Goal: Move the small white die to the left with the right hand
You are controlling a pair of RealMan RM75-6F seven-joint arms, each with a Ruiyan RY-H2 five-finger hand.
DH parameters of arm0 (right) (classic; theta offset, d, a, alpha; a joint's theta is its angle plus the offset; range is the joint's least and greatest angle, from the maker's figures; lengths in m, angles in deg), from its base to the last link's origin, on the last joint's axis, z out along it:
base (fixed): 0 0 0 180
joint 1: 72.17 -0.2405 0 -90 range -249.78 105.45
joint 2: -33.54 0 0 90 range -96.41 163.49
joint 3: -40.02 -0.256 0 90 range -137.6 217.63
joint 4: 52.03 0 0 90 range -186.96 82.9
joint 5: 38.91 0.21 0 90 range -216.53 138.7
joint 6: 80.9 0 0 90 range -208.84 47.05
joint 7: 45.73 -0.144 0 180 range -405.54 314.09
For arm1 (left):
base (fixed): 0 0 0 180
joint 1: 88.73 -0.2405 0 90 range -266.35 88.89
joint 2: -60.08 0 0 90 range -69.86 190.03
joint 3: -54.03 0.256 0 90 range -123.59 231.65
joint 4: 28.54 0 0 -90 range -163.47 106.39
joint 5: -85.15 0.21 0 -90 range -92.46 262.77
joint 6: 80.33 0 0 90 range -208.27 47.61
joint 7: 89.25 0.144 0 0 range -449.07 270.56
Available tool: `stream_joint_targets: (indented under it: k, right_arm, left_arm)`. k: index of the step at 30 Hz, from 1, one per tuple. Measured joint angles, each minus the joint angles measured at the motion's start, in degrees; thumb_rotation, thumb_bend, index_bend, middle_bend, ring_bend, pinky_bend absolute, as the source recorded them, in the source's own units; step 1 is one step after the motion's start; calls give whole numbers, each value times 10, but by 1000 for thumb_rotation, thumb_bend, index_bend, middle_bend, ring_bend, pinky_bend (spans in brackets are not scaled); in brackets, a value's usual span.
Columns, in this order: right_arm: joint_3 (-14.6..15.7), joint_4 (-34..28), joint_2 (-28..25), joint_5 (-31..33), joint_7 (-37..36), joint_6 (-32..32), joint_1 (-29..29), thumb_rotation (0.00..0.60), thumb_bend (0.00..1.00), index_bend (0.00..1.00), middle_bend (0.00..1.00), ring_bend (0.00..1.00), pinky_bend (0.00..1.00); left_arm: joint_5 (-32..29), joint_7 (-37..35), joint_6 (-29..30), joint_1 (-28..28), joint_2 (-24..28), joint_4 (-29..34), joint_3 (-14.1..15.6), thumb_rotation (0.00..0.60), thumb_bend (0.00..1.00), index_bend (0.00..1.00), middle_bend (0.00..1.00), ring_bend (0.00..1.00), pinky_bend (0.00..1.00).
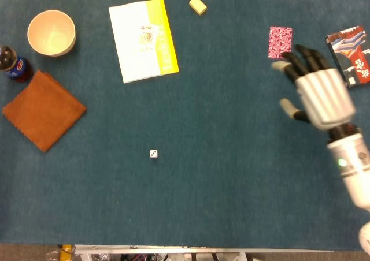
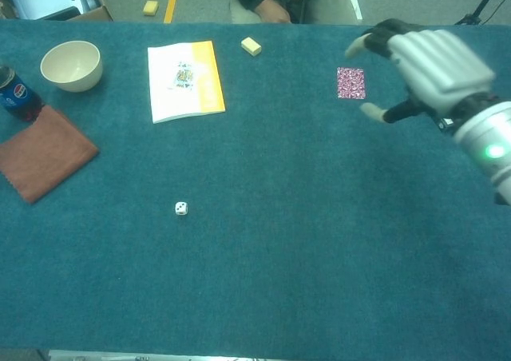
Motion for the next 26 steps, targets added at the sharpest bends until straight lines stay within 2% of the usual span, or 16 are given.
stream_joint_targets:
  k: [8, 17, 26]
  right_arm:
    - [25, -38, -55, -14, -11, -66, 69, 600, 246, 264, 217, 91, 159]
    - [49, -50, -82, -51, -37, -122, 132, 600, 246, 264, 218, 91, 159]
    - [51, -57, -97, -78, -56, -144, 170, 600, 247, 265, 219, 91, 159]
  left_arm:
    - [0, 4, -4, 2, -2, 3, -1, 600, 409, 205, 275, 173, 141]
    - [-2, 9, -5, 1, -8, 6, 0, 600, 410, 205, 275, 173, 140]
    - [-5, 18, -6, 2, -9, 14, -1, 600, 409, 205, 275, 173, 141]
